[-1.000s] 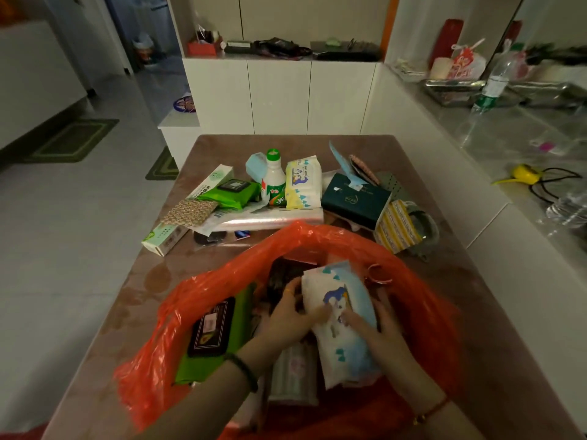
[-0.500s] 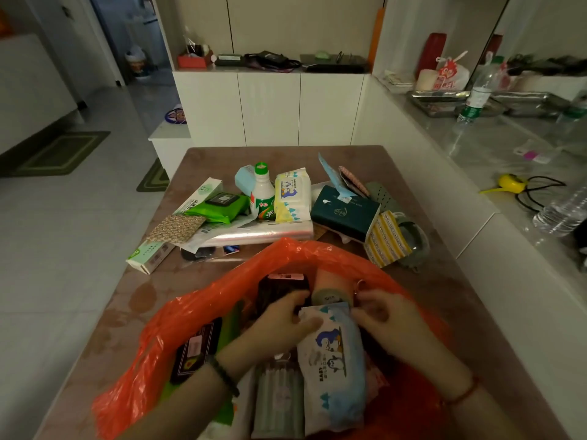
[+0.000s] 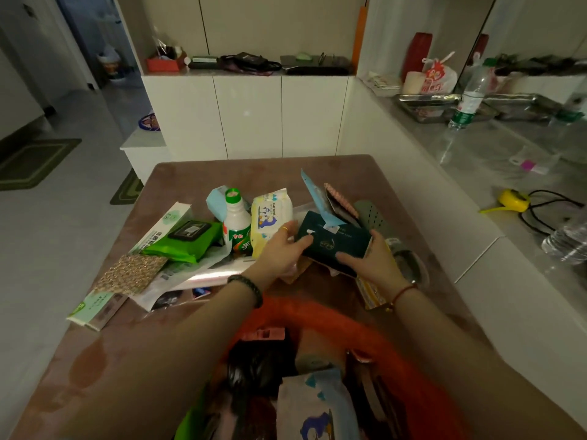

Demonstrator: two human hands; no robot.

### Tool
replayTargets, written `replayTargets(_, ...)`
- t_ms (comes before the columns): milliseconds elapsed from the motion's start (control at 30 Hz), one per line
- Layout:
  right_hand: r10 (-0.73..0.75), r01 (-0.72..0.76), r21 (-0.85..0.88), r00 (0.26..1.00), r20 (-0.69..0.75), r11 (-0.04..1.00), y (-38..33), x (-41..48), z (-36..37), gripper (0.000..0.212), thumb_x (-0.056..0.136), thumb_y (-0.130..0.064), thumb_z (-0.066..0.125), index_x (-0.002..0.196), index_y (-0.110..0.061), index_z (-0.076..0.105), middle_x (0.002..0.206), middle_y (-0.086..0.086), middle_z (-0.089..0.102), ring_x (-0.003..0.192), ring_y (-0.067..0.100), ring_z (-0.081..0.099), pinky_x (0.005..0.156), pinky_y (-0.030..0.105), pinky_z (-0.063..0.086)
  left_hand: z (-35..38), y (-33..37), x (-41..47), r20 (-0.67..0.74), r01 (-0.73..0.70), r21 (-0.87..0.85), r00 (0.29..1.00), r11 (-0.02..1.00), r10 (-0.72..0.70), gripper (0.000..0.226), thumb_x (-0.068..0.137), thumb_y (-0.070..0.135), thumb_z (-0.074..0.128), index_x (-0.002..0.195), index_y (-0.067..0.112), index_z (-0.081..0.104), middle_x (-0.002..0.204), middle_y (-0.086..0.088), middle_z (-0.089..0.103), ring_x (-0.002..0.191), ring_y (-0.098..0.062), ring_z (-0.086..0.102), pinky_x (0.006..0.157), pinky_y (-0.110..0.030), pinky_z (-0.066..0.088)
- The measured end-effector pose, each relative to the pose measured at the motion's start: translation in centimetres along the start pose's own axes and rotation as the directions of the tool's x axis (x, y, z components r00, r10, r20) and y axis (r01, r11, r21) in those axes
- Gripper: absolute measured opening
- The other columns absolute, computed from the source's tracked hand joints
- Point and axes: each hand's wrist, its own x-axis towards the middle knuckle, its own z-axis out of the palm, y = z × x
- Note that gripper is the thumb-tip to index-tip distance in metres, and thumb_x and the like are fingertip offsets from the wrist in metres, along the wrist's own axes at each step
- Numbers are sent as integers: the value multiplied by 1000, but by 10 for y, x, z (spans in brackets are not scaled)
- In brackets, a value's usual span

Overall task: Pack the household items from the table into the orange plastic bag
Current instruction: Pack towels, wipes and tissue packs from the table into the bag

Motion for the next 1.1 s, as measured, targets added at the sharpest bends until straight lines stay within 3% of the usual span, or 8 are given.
replayTargets(133, -41, 92, -431, 991, 126, 897, 22, 21, 15, 122, 62, -31, 82, 147, -24, -5, 155, 16, -5, 143, 35, 3, 114, 48, 21, 16, -8, 26, 82, 52, 60, 995, 997, -56, 57, 92, 15, 51, 143, 11, 26, 144, -8, 41, 129, -22, 42, 95, -21, 36)
replayTargets(233, -96, 143, -569, 989, 112, 810, 28, 33, 15, 118, 63, -34, 80, 147, -24, -1, 152, 21, 5, 140, 40, 12, 112, 47, 25, 20, -14, 33, 63, 67, 142, 995, 988, -77, 67, 89, 19, 56, 145, 11, 20, 148, -8, 35, 134, -23, 36, 106, -29, 31)
replayTargets(367, -188, 230, -487, 973, 135, 842, 27, 22, -2, 108, 56, -31, 81, 142, -20, 17, 134, 12, 31, 121, 30, 40, 95, 39, 47, 11, -15, 28, 95, 135, -34, 987, 990, -131, 66, 87, 14, 58, 144, 10, 25, 145, -8, 39, 128, -21, 43, 91, -21, 37)
replayTargets(667, -437, 433, -131, 899, -2, 892, -24, -100, -54, 96, 57, -17, 85, 138, -23, 33, 127, -3, 37, 107, -3, 35, 88, 12, 36, -30, 1, -71, 0, -144, -258, 989, 955, 149, 50, 83, 31, 60, 130, 26, 43, 124, 8, 52, 98, 1, 55, 68, -8, 51)
replayTargets(767, -466, 466, -5, 885, -7, 885, -31, -146, -47, 98, 55, -23, 86, 135, -34, 31, 127, -14, 36, 109, -13, 38, 90, 4, 34, -43, -4, -114, 58, -138, -289, 985, 947, 161, 61, 74, 41, 67, 130, 30, 43, 127, 2, 58, 109, -14, 61, 93, -30, 51)
replayTargets(867, -538, 538, 34, 842, 30, 843, -29, -172, -33, 103, 51, -42, 82, 136, -39, 24, 124, -30, 30, 113, -30, 25, 85, -10, 28, -61, -16, -146, 63, -114, -313, 988, 943, 140, 57, 74, 37, 66, 127, 31, 46, 117, 1, 64, 103, -16, 65, 89, -31, 53)
replayTargets(1000, -575, 574, 60, 804, 151, 817, -25, -196, -8, 94, 57, -48, 76, 137, -36, 28, 133, -30, 30, 118, -24, 27, 87, -6, 32, -81, -38, -180, 34, -128, -122, 991, 984, 133, 28, 89, 25, 49, 116, 30, 45, 95, 18, 60, 76, 13, 62, 69, -5, 48)
replayTargets(1100, -521, 507, 123, 839, 156, 853, -20, -212, 11, 81, 61, -28, 84, 128, -37, 40, 129, -4, 41, 109, -25, 33, 79, -7, 35, -103, -63, -194, 51, -213, 225, 977, 951, 207, 44, 85, 37, 58, 121, 43, 34, 114, 25, 49, 95, 30, 47, 89, -2, 40)
